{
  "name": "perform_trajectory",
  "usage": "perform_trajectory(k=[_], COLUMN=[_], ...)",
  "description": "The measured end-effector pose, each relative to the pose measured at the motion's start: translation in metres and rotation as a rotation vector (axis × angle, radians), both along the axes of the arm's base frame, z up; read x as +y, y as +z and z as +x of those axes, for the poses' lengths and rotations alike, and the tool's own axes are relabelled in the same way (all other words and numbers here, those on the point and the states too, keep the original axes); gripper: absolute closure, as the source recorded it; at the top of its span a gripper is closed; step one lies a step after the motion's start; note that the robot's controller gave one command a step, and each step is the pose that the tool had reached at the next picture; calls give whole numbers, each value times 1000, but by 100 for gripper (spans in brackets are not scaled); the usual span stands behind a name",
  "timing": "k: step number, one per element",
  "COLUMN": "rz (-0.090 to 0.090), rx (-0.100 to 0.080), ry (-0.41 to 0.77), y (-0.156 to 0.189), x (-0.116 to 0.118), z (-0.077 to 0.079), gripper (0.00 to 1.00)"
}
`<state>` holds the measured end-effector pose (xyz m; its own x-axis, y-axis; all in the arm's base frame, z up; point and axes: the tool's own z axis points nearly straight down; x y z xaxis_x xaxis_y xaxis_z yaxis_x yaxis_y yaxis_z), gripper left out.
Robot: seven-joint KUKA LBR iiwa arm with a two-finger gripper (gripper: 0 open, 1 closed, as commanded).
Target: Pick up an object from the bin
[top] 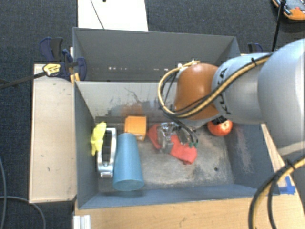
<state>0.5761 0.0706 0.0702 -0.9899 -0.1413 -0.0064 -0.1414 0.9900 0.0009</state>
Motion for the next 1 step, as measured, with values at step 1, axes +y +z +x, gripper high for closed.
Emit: perform_trajectory(k=[1], rz=[-2], rx=[9], ry=[15], y=[64], x=[13], z=[-20], gripper=[100])
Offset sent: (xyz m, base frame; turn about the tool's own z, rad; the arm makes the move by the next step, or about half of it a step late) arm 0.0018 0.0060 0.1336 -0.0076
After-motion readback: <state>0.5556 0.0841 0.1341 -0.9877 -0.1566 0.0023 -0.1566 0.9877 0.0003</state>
